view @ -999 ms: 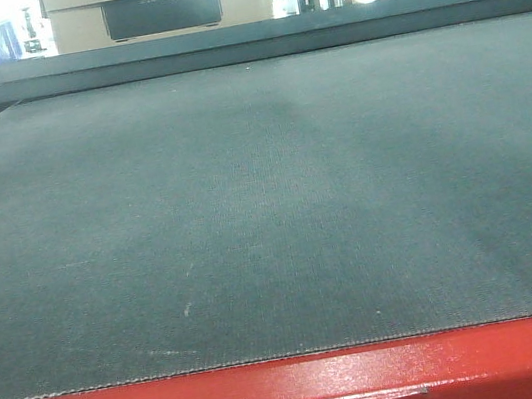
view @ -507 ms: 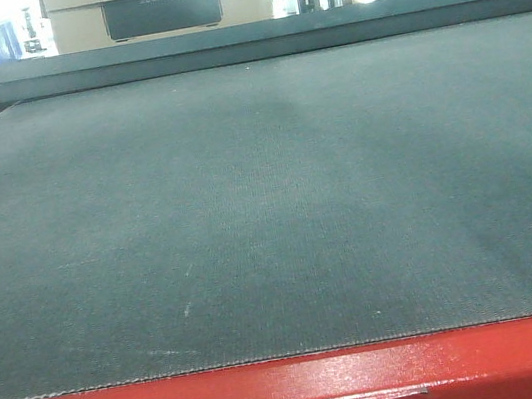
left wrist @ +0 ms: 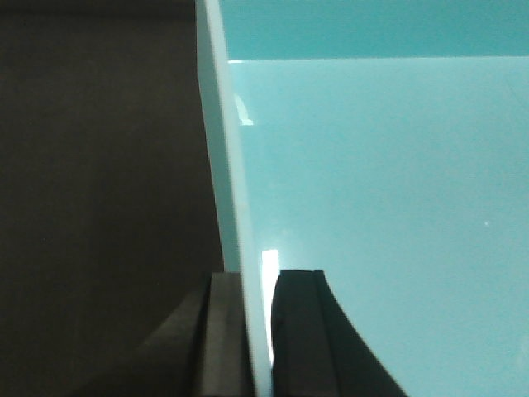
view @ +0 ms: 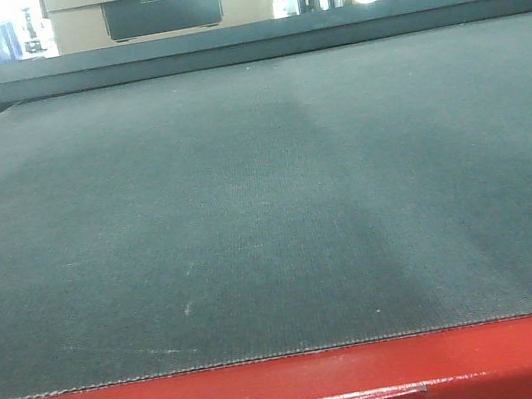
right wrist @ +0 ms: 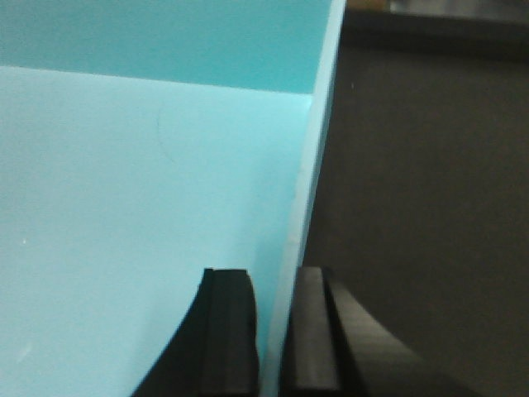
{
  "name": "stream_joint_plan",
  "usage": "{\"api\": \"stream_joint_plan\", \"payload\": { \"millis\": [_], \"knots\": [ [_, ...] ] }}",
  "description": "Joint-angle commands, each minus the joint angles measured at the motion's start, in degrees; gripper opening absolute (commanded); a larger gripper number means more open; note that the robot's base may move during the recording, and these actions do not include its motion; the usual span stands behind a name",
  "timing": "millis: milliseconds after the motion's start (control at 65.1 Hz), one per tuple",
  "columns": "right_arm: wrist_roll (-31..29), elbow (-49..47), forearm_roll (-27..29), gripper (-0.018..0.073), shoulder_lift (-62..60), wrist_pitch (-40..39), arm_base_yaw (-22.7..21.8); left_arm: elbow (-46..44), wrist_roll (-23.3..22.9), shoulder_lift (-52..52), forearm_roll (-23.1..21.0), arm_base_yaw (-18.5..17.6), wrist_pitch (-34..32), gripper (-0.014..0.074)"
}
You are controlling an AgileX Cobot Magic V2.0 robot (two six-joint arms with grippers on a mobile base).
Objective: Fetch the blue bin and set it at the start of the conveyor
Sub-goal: 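Position the base at the conveyor's near end, bin held above, then lower the light-blue bin onto the conveyor belt with both grippers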
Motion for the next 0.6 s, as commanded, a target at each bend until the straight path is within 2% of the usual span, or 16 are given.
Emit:
{"api": "stream_joint_plan", "payload": {
  "millis": [0, 138, 261, 415, 584],
  "knots": [
    [-1.17, 2.77, -1.98, -0.0152, -1.17, 0.48, -0.07, 2.75, 0.67, -0.72, -0.50, -0.15, -2.08, -0.0111],
    [-1.17, 9.94, -2.11, -0.0152, -1.17, -1.43, -0.07, 10.69, 0.67, -0.38, -0.73, -0.15, -7.69, -0.0111],
    [-1.17, 17.64, -1.30, -0.0152, -1.17, -6.23, -0.77, 16.45, 0.67, 0.66, -0.96, -0.15, -13.42, -0.0111],
    [-1.17, 25.07, 0.00, -0.0152, -1.17, -12.59, -3.56, 17.53, 1.10, 5.14, -1.26, -0.39, -14.39, -0.0111],
    [-1.17, 28.72, 0.00, -0.0152, -0.57, -17.30, -5.78, 17.53, 1.22, 10.11, -1.12, -1.83, -16.87, -0.0111]
  ]
}}
